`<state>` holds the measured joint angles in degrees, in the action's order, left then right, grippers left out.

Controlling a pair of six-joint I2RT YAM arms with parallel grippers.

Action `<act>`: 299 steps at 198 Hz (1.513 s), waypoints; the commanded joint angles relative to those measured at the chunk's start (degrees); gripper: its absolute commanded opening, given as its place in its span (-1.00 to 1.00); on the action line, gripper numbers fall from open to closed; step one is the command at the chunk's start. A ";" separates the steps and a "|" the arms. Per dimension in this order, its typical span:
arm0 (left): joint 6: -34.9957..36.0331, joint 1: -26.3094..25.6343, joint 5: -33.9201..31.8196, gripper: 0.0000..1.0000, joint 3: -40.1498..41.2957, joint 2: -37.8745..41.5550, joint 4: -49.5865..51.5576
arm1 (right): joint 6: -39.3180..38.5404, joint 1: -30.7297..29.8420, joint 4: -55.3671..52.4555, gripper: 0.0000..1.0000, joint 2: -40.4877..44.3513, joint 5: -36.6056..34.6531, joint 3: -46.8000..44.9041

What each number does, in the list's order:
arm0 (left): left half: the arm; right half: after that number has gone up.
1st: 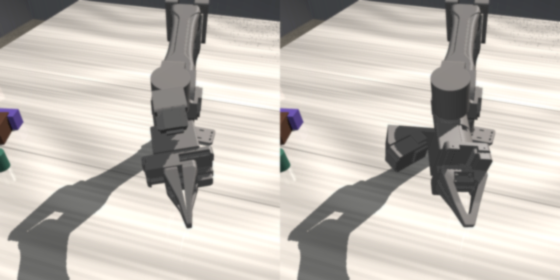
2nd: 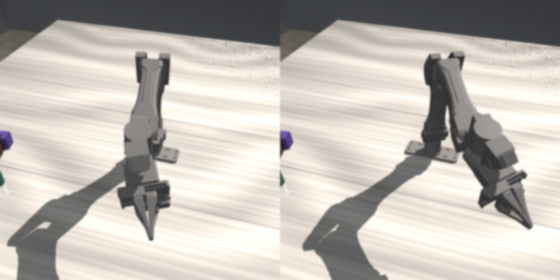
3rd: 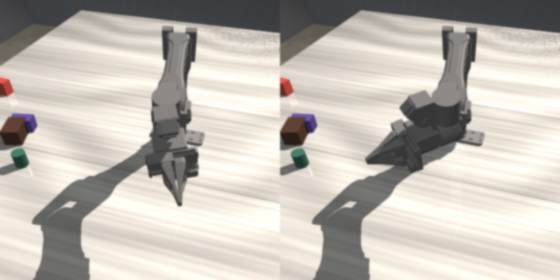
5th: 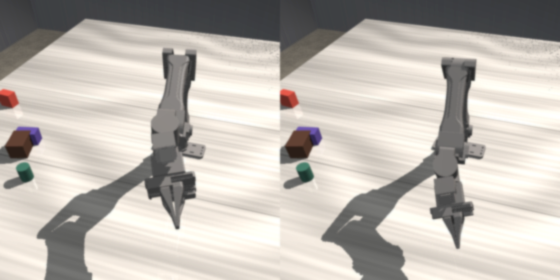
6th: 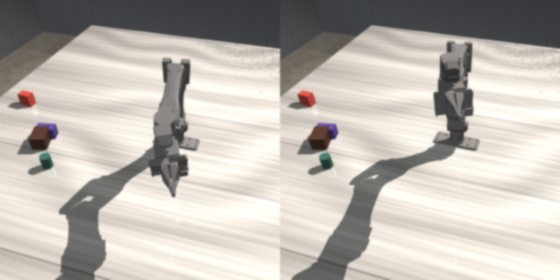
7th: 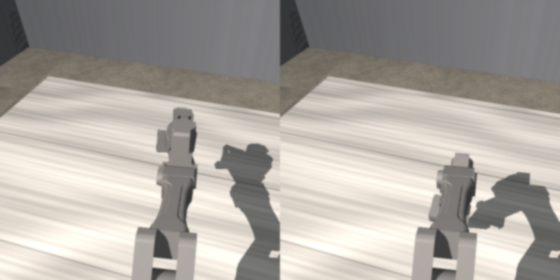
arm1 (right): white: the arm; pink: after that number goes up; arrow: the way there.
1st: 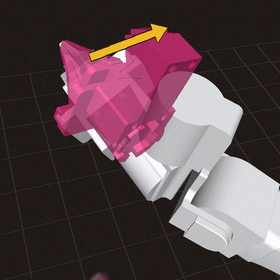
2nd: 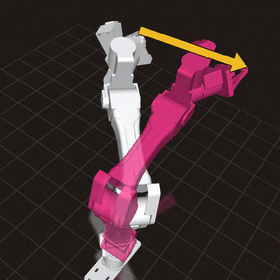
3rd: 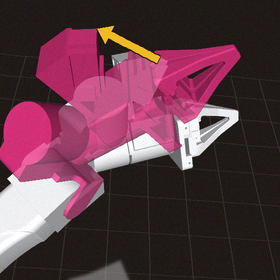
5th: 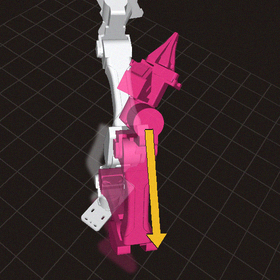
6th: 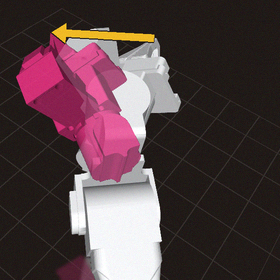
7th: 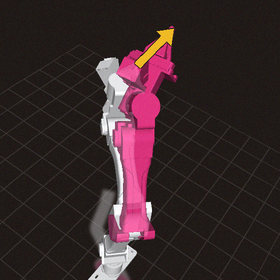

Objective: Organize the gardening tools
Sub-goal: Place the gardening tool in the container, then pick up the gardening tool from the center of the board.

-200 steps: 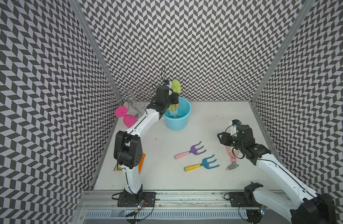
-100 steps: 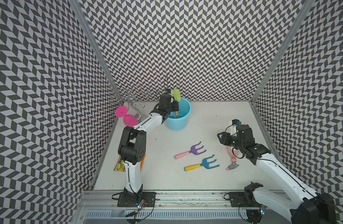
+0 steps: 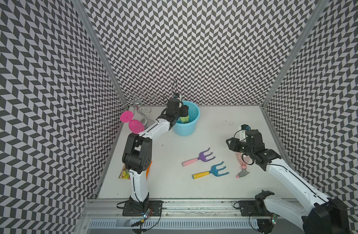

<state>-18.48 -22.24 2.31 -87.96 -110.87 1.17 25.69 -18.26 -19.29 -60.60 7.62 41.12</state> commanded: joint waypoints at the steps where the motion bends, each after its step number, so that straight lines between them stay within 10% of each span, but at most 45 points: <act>1: 2.97 -1.94 0.45 0.16 -2.36 5.58 1.69 | -0.65 -0.38 2.21 0.08 0.09 0.90 1.53; 136: 6.79 -16.93 12.98 0.59 21.88 25.84 16.80 | 0.29 -0.29 3.45 0.52 -4.41 5.43 2.55; 299: 7.22 -24.87 -0.74 0.49 28.22 13.66 26.66 | 0.06 -0.35 3.90 0.46 -3.18 5.94 -1.02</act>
<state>-11.99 -46.44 5.30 -58.06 -95.42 27.07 26.17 -18.26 -17.54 -65.14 13.56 40.75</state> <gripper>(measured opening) 0.774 0.732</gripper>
